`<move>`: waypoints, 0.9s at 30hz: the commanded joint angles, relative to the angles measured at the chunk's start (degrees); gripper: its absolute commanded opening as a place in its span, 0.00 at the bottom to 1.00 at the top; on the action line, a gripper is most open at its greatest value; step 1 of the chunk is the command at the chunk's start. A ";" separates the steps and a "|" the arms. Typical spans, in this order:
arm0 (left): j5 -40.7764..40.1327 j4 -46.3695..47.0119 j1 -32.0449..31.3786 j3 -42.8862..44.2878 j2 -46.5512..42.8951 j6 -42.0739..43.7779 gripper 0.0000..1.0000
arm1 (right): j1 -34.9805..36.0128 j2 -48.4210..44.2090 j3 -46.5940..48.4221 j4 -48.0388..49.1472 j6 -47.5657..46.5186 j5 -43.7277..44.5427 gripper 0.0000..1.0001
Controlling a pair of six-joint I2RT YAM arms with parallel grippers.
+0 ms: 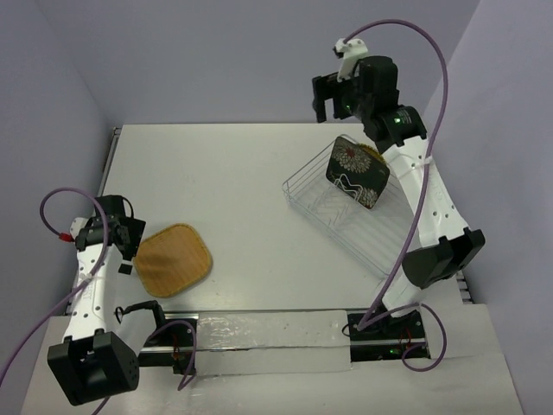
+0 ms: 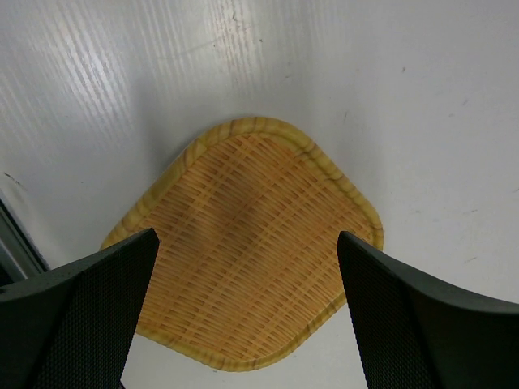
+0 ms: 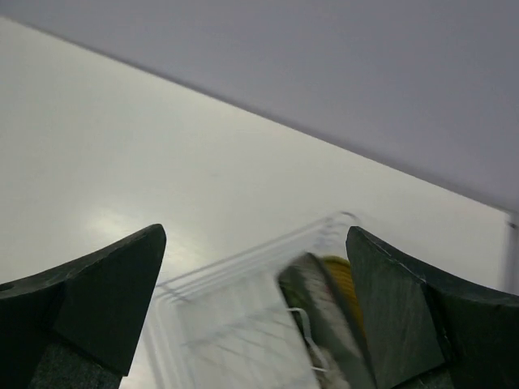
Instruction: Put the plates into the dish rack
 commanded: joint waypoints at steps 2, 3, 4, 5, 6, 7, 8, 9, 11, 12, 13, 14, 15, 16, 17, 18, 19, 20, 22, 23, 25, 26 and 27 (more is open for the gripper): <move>1.72 3.12 1.55 -3.73 -3.20 -0.68 0.99 | 10.75 -0.47 -7.49 6.28 10.01 -15.46 1.00; 2.40 3.99 1.62 -4.59 -3.28 -0.93 0.99 | 12.61 0.76 -8.86 7.28 11.35 -16.54 1.00; 3.09 4.88 1.69 -5.45 -3.35 -1.20 0.99 | 14.48 2.04 -10.21 8.27 12.67 -17.54 1.00; 3.80 5.71 1.74 -6.26 -3.32 -1.46 0.99 | 16.17 3.35 -11.23 9.07 13.94 -18.26 1.00; 4.51 6.48 1.74 -7.01 -3.00 -1.72 0.99 | 17.46 5.04 -11.34 9.38 15.07 -18.42 1.00; 5.00 7.42 1.74 -7.85 -2.51 -1.99 0.99 | 18.84 7.43 -11.21 9.51 16.14 -18.90 1.00; 5.46 8.18 1.76 -8.53 -2.08 -2.27 0.99 | 19.99 9.80 -11.02 9.63 17.02 -19.24 1.00; 5.85 8.57 1.82 -8.86 -1.76 -2.59 0.99 | 20.64 12.11 -10.70 9.69 17.47 -19.25 1.00; 6.19 9.56 1.95 -10.09 -1.07 -2.65 0.99 | 22.90 15.25 -9.32 9.89 18.99 -19.44 1.00; 6.27 10.20 1.91 -10.38 -1.03 -2.62 0.99 | 23.75 17.16 -8.93 9.96 19.35 -19.46 1.00; 6.31 10.58 1.91 -10.75 -1.03 -2.62 0.99 | 24.98 18.42 -8.69 10.51 20.00 -19.33 1.00; 6.32 11.05 1.94 -11.35 -1.07 -2.60 0.99 | 26.26 19.83 -8.62 11.79 21.08 -19.25 1.00; 6.32 11.71 1.98 -11.88 -1.16 -2.55 0.99 | 27.35 21.49 -8.88 13.27 22.04 -19.25 1.00; 6.46 12.22 2.00 -12.25 -1.02 -2.39 0.99 | 28.22 23.13 -8.74 14.22 22.79 -19.31 1.00; 6.72 12.61 2.00 -12.49 -0.68 -2.12 0.99 | 28.88 24.75 -8.25 14.69 23.33 -19.42 1.00; 6.88 12.88 2.00 -12.66 -0.33 -1.92 0.99 | 29.38 26.29 -7.72 15.05 23.85 -19.44 1.00; 6.70 12.82 2.00 -12.68 0.09 -1.92 0.99 | 29.54 27.81 -6.99 15.06 24.41 -19.21 1.00; 6.48 12.85 2.00 -12.78 0.70 -1.86 0.99 | 30.13 30.02 -5.96 15.06 25.34 -19.07 1.00; 6.75 13.26 2.09 -13.10 1.34 -1.39 0.99 | 30.53 32.94 -4.97 15.06 26.65 -19.51 1.00; 6.75 13.51 2.09 -13.10 1.60 -1.13 0.99 | 30.62 33.79 -4.63 15.06 27.24 -20.19 1.00; 7.06 14.11 2.09 -13.19 2.35 -0.47 0.99 | 31.06 36.23 -3.81 15.16 28.98 -22.04 1.00; 6.91 14.09 2.09 -13.19 2.53 -0.29 0.99 | 31.14 36.86 -3.70 15.25 29.26 -22.32 1.00; 6.86 14.30 2.09 -13.21 2.72 -0.12 0.99 | 31.47 37.49 -3.48 15.32 29.60 -22.46 1.00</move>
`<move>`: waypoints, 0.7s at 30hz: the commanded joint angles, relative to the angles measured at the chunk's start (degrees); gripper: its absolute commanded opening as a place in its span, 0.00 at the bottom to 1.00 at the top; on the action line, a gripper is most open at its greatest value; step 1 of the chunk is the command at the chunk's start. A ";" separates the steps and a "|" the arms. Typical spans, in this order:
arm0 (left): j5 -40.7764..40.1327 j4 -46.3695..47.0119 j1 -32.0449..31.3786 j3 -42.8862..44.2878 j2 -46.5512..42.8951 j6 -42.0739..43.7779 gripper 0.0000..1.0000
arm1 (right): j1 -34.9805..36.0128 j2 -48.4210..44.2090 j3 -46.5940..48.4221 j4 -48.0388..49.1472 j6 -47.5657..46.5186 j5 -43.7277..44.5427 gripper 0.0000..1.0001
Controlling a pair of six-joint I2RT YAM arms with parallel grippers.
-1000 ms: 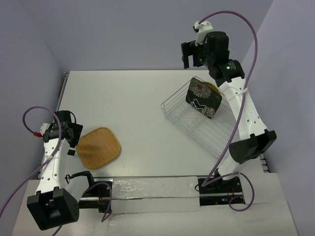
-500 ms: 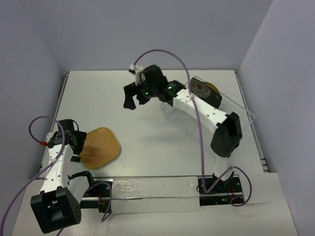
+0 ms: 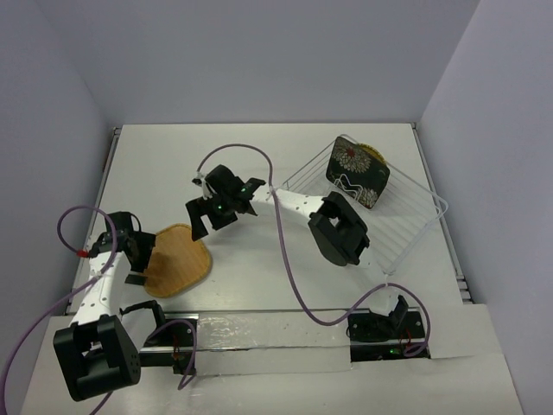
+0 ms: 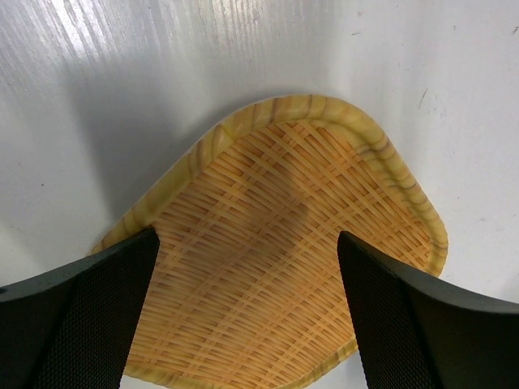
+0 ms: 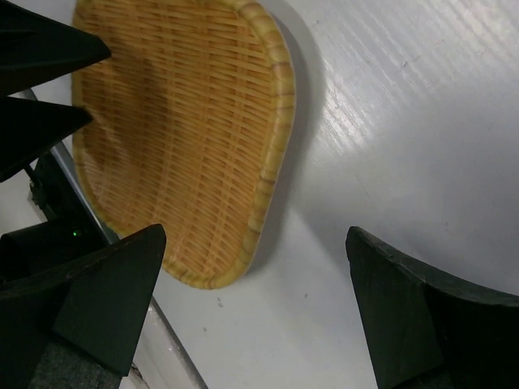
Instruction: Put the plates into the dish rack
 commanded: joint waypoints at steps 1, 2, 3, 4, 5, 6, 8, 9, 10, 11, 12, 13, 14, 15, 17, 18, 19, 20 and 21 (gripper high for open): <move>0.43 3.02 0.54 -0.17 1.06 1.68 0.99 | 0.48 2.85 3.81 2.84 4.28 -2.91 1.00; 0.59 3.18 0.54 -0.25 1.15 1.91 0.99 | 0.57 4.02 4.01 2.87 5.25 -3.55 1.00; 0.73 3.37 0.54 -0.30 1.24 2.05 0.99 | 0.66 4.86 3.97 3.05 5.67 -4.57 0.99; 0.81 3.55 0.54 -0.36 1.38 2.22 0.99 | 0.78 5.59 3.96 3.21 6.19 -5.46 0.99; 0.82 3.73 0.51 -0.42 1.57 2.46 0.99 | 0.93 6.01 4.02 3.28 6.77 -5.97 0.99; 1.03 3.88 0.47 -0.44 1.62 2.59 0.99 | 1.02 6.39 4.00 3.30 6.94 -6.60 0.99; 1.27 4.28 0.54 -0.68 1.92 2.76 0.99 | 1.17 7.47 3.94 3.79 8.32 -9.54 0.98; 1.39 4.47 0.54 -0.85 1.92 2.71 0.99 | 1.23 7.96 3.88 4.20 8.75 -11.06 0.97; 1.61 4.64 0.54 -1.08 1.87 2.68 0.99 | 1.34 8.60 3.95 4.55 9.18 -12.37 0.96; 1.93 4.80 0.54 -1.34 1.77 2.68 0.99 | 1.50 9.40 4.17 4.82 9.61 -13.50 0.95; 2.05 4.83 0.46 -1.54 1.68 2.61 0.99 | 1.52 9.82 4.42 5.09 9.97 -14.58 0.94; 2.28 4.97 0.52 -1.85 1.38 2.60 0.99 | 1.59 10.23 4.89 5.27 10.67 -16.44 0.93; 2.37 5.05 0.53 -1.96 1.08 2.55 0.99 | 1.75 10.79 5.27 5.73 11.33 -17.69 0.92; 2.43 5.09 0.54 -2.01 0.78 2.52 0.99 | 1.92 11.37 5.64 6.15 11.96 -18.62 0.91; 2.51 5.10 0.54 -2.09 0.25 2.59 0.99 | 2.25 12.51 6.43 6.55 13.09 -19.93 0.88; 2.56 5.15 0.54 -2.09 0.20 2.60 0.99 | 2.39 13.03 6.67 6.69 13.56 -20.49 0.86; 2.63 5.20 0.54 -2.11 0.17 2.62 0.99 | 2.49 13.41 6.83 6.83 14.07 -20.88 0.85; 2.77 5.26 0.54 -2.18 0.17 2.68 1.00 | 2.49 13.48 6.84 6.97 14.67 -20.89 0.83; 2.89 5.27 0.54 -2.24 0.29 2.62 0.99 | 2.49 13.54 6.72 7.21 15.46 -20.41 0.82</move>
